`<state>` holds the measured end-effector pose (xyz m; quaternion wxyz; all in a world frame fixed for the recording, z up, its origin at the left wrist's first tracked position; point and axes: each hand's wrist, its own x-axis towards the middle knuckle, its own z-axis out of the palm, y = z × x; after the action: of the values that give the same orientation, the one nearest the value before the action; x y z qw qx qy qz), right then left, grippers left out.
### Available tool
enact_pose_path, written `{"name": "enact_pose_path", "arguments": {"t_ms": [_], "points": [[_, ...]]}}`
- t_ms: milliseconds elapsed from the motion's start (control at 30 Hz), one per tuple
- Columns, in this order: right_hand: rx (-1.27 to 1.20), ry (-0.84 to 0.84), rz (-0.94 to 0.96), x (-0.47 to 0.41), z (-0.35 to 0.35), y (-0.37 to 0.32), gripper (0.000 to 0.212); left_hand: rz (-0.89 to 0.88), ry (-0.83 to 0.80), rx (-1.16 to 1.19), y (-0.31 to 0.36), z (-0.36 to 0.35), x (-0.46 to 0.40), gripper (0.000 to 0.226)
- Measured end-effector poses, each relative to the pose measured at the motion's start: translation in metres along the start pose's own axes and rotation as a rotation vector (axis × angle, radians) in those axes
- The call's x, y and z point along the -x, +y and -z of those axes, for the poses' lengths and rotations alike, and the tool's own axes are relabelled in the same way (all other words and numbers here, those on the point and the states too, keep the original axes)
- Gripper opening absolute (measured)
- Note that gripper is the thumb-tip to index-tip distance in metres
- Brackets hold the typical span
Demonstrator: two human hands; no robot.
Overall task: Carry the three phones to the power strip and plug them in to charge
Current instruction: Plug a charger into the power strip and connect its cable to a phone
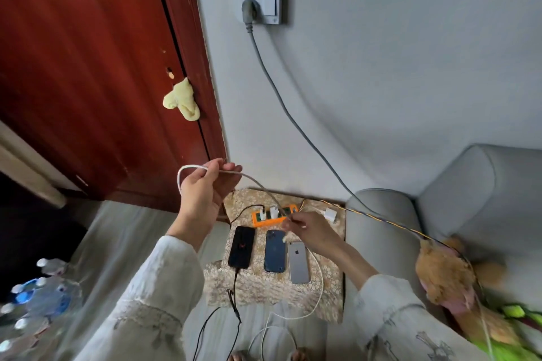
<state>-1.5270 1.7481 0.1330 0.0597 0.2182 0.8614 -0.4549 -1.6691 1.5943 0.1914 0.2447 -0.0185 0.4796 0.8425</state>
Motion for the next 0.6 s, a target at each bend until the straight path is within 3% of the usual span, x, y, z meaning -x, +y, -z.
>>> {"name": "enact_pose_path", "arguments": {"t_ms": [100, 167, 233, 367, 433, 500, 600], "points": [[0.211, 0.216, -0.028, 0.000, 0.012, 0.013, 0.028, 0.098, -0.004, -0.040, -0.004, 0.013, 0.003, 0.019], [0.159, 0.320, -0.113, 0.000, 0.020, 0.018, 0.036, 0.202, 0.018, -0.057, -0.012, 0.022, 0.007, 0.020], [-0.256, 0.330, -0.213, 0.000, 0.026, 0.020, 0.028, 0.311, 0.050, -0.103, -0.022, 0.027, 0.013, 0.019], [-1.472, 0.318, -0.394, -0.005, 0.038, 0.022, 0.016, 0.542, 0.075, -0.285, -0.046, 0.034, 0.027, 0.020], [-1.763, 0.397, -0.436, -0.008, 0.042, 0.024, 0.015, 0.611, 0.078, -0.361, -0.056, 0.037, 0.030, 0.022], [-1.772, 0.482, -0.473, -0.013, 0.044, 0.027, 0.020, 0.643, 0.109, -0.410, -0.062, 0.043, 0.030, 0.017], [-1.551, 0.534, -0.458, -0.016, 0.045, 0.033, 0.024, 0.648, 0.155, -0.505, -0.068, 0.057, 0.027, 0.015]]}}
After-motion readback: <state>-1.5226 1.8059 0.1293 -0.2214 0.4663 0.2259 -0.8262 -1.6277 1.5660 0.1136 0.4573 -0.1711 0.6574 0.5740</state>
